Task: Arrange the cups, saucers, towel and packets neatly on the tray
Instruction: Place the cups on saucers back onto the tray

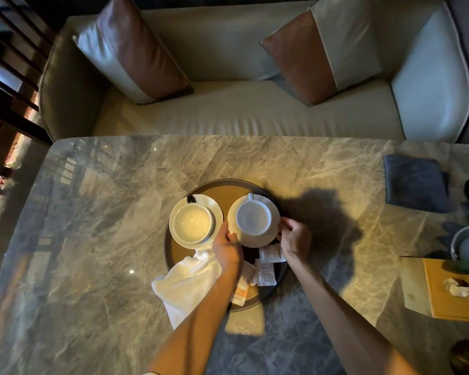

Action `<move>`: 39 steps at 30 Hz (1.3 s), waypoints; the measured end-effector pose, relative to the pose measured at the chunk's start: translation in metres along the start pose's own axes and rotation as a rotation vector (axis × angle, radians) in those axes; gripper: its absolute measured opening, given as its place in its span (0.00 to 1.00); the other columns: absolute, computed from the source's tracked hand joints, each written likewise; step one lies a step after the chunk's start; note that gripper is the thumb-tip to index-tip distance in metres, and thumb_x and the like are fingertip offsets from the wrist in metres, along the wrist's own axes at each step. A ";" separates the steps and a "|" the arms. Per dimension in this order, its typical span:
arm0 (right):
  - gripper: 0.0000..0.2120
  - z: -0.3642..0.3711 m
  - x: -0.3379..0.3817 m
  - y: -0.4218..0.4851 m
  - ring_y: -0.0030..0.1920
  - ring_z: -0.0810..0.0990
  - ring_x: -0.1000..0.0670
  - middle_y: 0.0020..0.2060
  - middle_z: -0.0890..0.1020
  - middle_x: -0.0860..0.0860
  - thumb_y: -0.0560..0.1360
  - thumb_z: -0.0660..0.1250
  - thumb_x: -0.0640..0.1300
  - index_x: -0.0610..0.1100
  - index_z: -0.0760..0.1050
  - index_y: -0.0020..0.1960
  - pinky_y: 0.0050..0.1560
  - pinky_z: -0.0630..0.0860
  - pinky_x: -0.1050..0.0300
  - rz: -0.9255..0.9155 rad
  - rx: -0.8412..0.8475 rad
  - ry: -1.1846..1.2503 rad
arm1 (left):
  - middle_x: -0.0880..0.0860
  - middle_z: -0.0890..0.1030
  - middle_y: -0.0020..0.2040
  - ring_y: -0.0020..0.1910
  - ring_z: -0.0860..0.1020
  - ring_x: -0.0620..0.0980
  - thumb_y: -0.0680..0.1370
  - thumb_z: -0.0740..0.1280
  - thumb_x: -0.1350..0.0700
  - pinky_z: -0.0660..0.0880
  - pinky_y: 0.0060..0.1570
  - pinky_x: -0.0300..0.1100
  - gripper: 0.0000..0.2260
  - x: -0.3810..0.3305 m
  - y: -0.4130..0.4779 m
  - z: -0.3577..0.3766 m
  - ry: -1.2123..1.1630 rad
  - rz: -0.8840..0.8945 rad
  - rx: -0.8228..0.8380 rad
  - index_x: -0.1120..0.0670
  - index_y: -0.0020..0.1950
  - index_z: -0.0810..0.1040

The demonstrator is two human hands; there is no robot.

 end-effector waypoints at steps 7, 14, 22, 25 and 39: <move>0.14 -0.016 0.024 -0.027 0.56 0.80 0.57 0.54 0.84 0.52 0.79 0.66 0.50 0.43 0.81 0.59 0.54 0.73 0.68 -0.360 -0.017 -0.116 | 0.47 0.82 0.55 0.59 0.73 0.45 0.83 0.57 0.64 0.72 0.56 0.32 0.14 -0.018 -0.021 0.002 0.059 0.136 0.067 0.54 0.65 0.76; 0.11 0.001 0.021 -0.024 0.46 0.80 0.58 0.46 0.85 0.54 0.78 0.67 0.52 0.48 0.84 0.52 0.45 0.69 0.70 -0.281 0.141 -0.121 | 0.51 0.72 0.69 0.69 0.69 0.47 0.77 0.56 0.56 0.64 0.61 0.20 0.26 -0.027 -0.035 0.005 -0.137 0.246 0.229 0.62 0.74 0.67; 0.14 0.000 0.015 -0.023 0.39 0.74 0.69 0.50 0.86 0.51 0.78 0.68 0.53 0.46 0.84 0.56 0.41 0.64 0.81 -0.239 0.121 -0.152 | 0.42 0.74 0.67 0.69 0.69 0.42 0.72 0.56 0.58 0.63 0.61 0.25 0.28 -0.004 -0.019 0.007 -0.044 0.167 0.290 0.54 0.73 0.72; 0.15 -0.002 0.014 -0.023 0.43 0.77 0.63 0.52 0.86 0.50 0.78 0.68 0.52 0.44 0.83 0.57 0.50 0.69 0.72 -0.235 0.127 -0.134 | 0.43 0.74 0.67 0.68 0.70 0.40 0.73 0.59 0.52 0.64 0.61 0.24 0.27 -0.007 -0.021 0.006 -0.030 0.209 0.304 0.56 0.72 0.73; 0.15 -0.003 0.015 -0.027 0.40 0.77 0.65 0.50 0.87 0.49 0.78 0.67 0.51 0.42 0.83 0.57 0.43 0.68 0.80 -0.244 0.123 -0.147 | 0.29 0.73 0.59 0.60 0.69 0.22 0.75 0.61 0.49 0.62 0.54 0.16 0.22 -0.005 -0.021 0.006 0.000 0.139 0.293 0.50 0.69 0.74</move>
Point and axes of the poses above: each hand's wrist, its own y-axis towards the middle knuckle, its own z-axis out of the palm, x = y × z, the point moved 8 cm from there along y, towards the middle knuckle
